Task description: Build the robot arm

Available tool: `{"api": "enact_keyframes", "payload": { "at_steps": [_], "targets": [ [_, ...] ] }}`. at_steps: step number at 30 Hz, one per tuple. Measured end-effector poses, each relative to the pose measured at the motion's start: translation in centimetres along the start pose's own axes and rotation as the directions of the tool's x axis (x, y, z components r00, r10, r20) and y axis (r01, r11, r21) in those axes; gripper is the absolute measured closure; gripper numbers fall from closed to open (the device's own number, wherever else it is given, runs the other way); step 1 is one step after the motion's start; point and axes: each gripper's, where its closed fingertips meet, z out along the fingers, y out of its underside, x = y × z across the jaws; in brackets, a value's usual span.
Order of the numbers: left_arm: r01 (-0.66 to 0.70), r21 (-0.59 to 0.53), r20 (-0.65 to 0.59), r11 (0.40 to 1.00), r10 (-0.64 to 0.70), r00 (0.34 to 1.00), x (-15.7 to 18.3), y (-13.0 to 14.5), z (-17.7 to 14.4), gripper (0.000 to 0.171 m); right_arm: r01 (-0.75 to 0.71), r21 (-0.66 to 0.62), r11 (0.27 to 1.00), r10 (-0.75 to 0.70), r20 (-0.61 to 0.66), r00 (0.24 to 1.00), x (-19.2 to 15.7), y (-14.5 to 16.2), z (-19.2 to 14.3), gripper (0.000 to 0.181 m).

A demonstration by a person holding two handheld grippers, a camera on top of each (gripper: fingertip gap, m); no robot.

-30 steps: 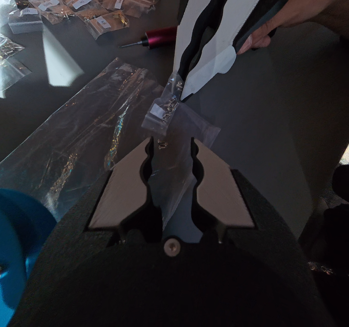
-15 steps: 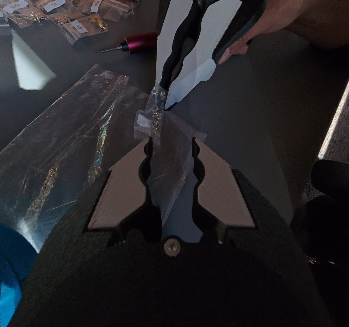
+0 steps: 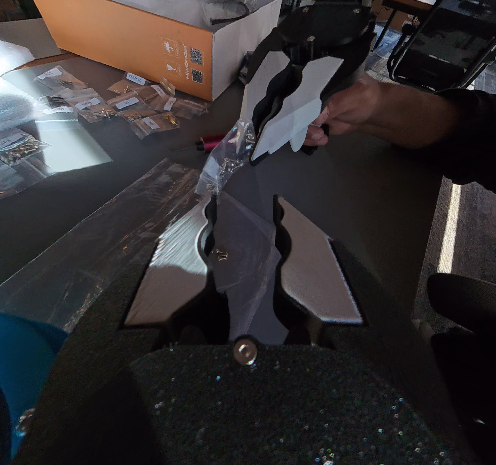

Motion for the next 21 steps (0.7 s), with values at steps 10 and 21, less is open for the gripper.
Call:
{"api": "enact_keyframes", "payload": {
  "at_steps": [10, 21],
  "targets": [
    [-0.048, -0.087, 0.027, 0.995, 0.051, 0.998, -0.3, 1.5, 0.2, 0.131, -0.033, -0.077, 0.997, 0.032, -0.006, 0.999, 0.5, 1.6, 0.7, 0.175],
    [-0.163, -0.021, 0.051, 0.986, 0.164, 0.985, 0.7, -3.2, -1.2, 0.132, -0.085, 0.185, 0.979, 0.055, 0.164, 0.985, -1.4, -2.4, -1.2, 0.175]
  ]
}}
